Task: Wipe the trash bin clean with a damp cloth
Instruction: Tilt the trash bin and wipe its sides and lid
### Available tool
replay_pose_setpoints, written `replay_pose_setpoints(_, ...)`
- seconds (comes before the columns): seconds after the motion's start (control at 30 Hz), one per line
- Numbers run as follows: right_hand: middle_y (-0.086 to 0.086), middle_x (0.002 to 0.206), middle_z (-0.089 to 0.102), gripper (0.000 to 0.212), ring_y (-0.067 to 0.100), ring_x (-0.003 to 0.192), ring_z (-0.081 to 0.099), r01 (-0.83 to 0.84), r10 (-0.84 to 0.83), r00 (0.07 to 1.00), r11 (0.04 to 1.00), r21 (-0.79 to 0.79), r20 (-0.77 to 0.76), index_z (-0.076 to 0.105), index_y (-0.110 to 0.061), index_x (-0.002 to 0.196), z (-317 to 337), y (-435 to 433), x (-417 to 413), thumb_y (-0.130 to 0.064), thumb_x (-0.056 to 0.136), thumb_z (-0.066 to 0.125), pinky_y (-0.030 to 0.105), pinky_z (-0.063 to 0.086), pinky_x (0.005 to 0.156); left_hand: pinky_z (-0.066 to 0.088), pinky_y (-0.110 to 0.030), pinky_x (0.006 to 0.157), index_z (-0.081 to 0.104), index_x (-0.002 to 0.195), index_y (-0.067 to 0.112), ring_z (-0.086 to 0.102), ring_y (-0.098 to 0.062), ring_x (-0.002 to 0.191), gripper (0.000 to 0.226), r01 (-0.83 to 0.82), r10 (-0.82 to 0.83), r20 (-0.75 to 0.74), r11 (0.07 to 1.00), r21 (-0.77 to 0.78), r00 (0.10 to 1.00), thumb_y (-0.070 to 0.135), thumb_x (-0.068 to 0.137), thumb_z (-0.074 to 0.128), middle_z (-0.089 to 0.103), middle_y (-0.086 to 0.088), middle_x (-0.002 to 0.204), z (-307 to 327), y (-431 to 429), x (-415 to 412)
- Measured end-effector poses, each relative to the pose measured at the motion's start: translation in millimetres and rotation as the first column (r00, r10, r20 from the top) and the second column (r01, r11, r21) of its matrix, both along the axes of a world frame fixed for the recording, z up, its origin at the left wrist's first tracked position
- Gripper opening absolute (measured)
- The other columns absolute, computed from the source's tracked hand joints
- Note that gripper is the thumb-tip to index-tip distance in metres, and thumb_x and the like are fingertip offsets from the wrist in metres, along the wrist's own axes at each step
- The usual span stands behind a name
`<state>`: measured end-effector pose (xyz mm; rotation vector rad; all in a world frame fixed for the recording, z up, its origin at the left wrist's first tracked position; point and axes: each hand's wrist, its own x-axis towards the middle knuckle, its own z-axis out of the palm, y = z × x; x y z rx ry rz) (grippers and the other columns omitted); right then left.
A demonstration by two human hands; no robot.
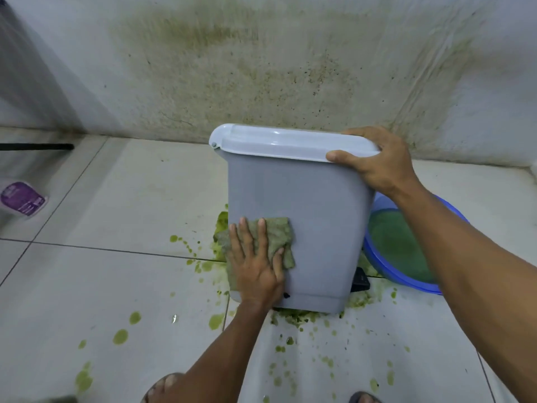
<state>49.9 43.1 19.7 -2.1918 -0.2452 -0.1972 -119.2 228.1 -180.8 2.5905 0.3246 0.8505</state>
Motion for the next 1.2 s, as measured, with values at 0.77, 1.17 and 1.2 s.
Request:
replay_pose_setpoints(0.77,-0.012,0.114,0.068,0.051,0.004,0.105,0.06,0.007,-0.006,1.0,1.0,0.025,-0.016,0.074,-0.037,0.106,4.0,0.4,-8.7,-0.056,0.061,0.089,0.032,0.051,0.1,-0.007,-0.036,0.126,0.005,0.163,0.009,-0.008,-0.023,0.158,0.074,-0.474,0.569,-0.262,0.262,-0.841,0.78,0.048,0.106,0.032,0.0,-0.008,0.172,37.8,-68.6,20.7)
replay_pose_setpoints(1.17,-0.013,0.114,0.068,0.051,0.006,0.106,0.061,-0.008,0.008,1.0,0.999,0.034,-0.004,0.072,-0.04,0.105,3.8,-1.5,-12.0,-0.058,0.06,0.089,0.035,0.05,0.101,0.009,-0.039,0.124,0.032,0.155,0.0,0.02,-0.033,0.152,0.065,-0.56,0.666,-0.492,-0.132,-0.818,0.561,0.043,0.107,0.035,0.034,-0.019,0.161,23.8,-50.7,8.3)
replay_pose_setpoints(1.2,-0.013,0.114,0.068,0.051,0.006,0.106,0.061,-0.005,0.005,1.0,0.999,0.034,-0.004,0.073,-0.04,0.105,2.9,-1.8,-11.3,-0.059,0.06,0.088,0.036,0.05,0.101,0.004,-0.036,0.124,0.023,0.158,-0.003,0.012,-0.033,0.155,0.066,-0.563,0.644,-0.507,-0.141,-0.815,0.573,0.039,0.109,0.036,0.024,-0.019,0.166,32.1,-59.8,7.6)
